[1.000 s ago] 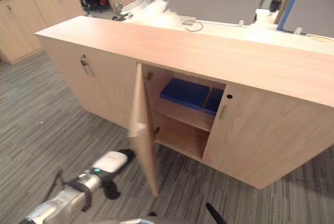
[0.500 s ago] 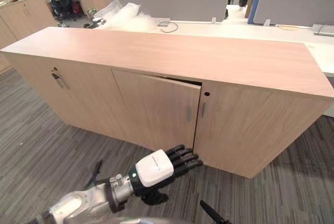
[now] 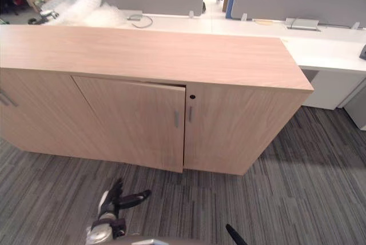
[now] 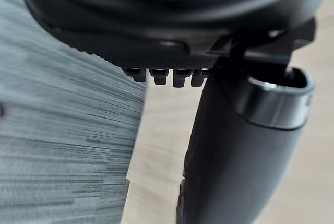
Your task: Walk over to the cabinet, pick up the folder, carry it to the office cabinet, place the folder inside the office cabinet, then close the office cabinet door
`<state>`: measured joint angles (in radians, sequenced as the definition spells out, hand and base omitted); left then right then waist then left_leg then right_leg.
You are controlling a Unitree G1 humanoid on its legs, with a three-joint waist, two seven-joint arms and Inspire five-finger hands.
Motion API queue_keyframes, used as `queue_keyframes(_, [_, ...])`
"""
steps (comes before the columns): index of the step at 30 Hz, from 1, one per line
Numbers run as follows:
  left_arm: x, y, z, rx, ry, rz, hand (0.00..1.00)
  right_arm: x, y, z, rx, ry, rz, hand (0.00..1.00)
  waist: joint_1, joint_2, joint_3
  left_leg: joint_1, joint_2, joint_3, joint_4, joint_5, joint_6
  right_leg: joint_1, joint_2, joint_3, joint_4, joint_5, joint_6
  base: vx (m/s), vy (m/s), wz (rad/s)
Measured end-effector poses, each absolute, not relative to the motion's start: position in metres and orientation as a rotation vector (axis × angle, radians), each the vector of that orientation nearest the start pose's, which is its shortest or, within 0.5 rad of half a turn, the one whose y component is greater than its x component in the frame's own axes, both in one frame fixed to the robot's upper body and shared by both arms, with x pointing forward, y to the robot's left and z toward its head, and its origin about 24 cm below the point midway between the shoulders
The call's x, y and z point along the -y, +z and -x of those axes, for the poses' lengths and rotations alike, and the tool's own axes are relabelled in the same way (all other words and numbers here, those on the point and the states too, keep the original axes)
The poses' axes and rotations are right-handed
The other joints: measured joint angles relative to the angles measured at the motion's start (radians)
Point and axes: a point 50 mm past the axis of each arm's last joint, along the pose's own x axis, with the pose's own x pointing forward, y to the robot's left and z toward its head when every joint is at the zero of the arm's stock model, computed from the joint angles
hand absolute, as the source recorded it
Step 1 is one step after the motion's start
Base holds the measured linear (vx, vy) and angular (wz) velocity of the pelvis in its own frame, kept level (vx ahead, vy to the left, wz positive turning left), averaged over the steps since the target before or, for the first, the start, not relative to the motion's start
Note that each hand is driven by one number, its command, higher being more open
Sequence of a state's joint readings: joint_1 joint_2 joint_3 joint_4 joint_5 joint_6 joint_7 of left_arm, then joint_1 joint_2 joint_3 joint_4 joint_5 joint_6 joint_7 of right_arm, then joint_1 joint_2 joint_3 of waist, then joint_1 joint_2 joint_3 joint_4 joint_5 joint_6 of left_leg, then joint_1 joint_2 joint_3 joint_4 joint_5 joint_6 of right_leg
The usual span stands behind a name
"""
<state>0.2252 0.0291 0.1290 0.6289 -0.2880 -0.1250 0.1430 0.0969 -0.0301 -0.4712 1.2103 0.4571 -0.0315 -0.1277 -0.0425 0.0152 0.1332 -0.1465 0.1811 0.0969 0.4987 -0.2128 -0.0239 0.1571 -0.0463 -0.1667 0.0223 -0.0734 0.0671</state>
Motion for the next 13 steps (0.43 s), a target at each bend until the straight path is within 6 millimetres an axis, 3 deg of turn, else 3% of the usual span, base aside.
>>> queue_keyframes(1, [-0.205,-0.119,-0.123,-0.699,0.521,0.255,1.00,0.209,-0.174,-0.039,-1.173,-0.862,-0.543,1.00,0.009,-0.001,0.002,-0.007,-0.015,-0.058,-0.002,-0.002,-0.003,-0.017,-0.001,0.009,0.010,0.000,0.000,-0.07,0.062,-0.45])
queue_keyframes(3, [-0.203,-0.122,-0.119,-0.672,0.646,0.463,1.00,0.210,-0.172,-0.049,-1.154,-0.806,-0.498,1.00,0.027,0.001,0.007,-0.005,-0.054,-0.200,-0.027,-0.023,-0.039,-0.058,-0.004,0.039,0.038,0.001,0.009,-0.07,0.100,-0.37])
queue_keyframes(6, [-0.197,-0.139,-0.100,-0.732,0.689,0.643,1.00,0.204,-0.170,-0.059,-1.128,-0.749,-0.483,1.00,0.033,-0.015,-0.006,0.024,-0.062,-0.140,-0.060,-0.029,-0.047,-0.070,-0.033,0.089,0.040,0.014,0.030,-0.09,0.146,-0.45])
queue_keyframes(8, [-0.204,-0.148,-0.086,-0.771,0.755,0.682,1.00,0.196,-0.171,-0.060,-1.118,-0.736,-0.513,1.00,0.036,-0.027,-0.039,0.043,-0.065,-0.103,-0.091,-0.028,-0.050,-0.077,-0.044,0.120,0.025,0.025,0.032,-0.06,0.120,-0.61])
queue_keyframes(9, [-0.208,-0.156,-0.071,-0.833,0.806,0.676,1.00,0.192,-0.172,-0.057,-1.120,-0.723,-0.522,1.00,0.036,-0.035,-0.072,0.072,-0.074,-0.067,-0.145,-0.015,-0.051,-0.083,-0.059,0.148,0.010,0.036,0.029,-0.03,0.086,-0.65])
queue_keyframes(13, [-0.208,-0.164,-0.049,-0.935,0.821,0.627,1.00,0.195,-0.173,-0.040,-1.134,-0.796,-0.565,1.00,0.032,-0.035,-0.111,0.163,-0.109,-0.047,-0.309,0.050,-0.056,-0.064,-0.090,0.143,-0.030,0.049,0.026,0.06,0.001,-0.20])
